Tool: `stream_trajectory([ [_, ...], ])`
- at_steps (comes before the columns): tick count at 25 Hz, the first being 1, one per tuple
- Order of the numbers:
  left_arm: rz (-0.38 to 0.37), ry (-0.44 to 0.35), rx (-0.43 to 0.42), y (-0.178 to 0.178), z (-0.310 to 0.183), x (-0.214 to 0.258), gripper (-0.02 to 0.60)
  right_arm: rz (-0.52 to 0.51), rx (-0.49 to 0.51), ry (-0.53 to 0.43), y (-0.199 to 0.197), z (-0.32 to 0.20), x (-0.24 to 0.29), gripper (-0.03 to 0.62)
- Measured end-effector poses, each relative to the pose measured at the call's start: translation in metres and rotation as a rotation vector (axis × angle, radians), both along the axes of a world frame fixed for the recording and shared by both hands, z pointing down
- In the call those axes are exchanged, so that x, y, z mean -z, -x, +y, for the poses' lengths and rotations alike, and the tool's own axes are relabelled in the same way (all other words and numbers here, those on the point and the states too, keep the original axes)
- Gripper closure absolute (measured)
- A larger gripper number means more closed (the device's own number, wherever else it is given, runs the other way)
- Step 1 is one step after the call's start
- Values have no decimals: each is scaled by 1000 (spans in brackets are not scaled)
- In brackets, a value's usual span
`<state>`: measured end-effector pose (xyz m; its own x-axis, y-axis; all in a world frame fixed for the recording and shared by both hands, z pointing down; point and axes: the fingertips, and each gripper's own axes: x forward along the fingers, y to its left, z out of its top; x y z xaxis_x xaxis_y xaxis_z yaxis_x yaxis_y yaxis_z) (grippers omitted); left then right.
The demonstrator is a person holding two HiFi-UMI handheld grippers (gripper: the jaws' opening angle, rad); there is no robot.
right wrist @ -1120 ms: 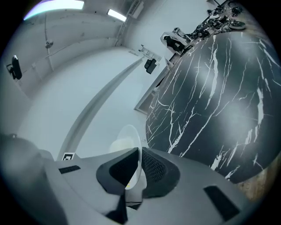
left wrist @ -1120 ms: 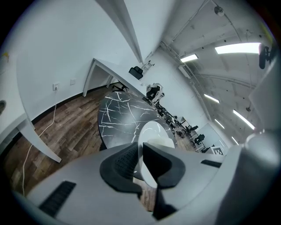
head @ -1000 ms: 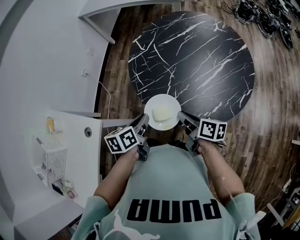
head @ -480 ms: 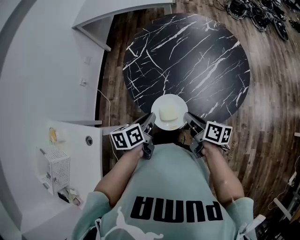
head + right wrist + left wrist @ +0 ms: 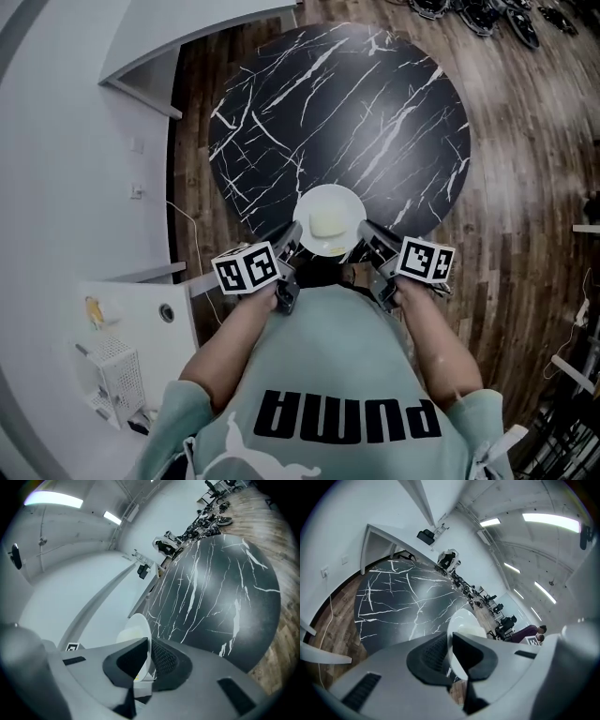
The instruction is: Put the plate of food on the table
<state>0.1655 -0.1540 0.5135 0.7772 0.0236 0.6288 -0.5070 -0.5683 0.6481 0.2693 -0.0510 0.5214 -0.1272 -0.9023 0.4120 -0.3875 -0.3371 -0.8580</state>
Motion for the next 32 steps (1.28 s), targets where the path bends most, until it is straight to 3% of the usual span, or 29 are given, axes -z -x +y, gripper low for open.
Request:
stream_trajectory([
  [13, -3, 5, -136, -61, -21, -9, 540, 11, -117, 40, -46, -8, -9, 562],
  [32, -76, 20, -279, -132, -28, -52, 538, 19, -244, 127, -107, -8, -46, 562],
])
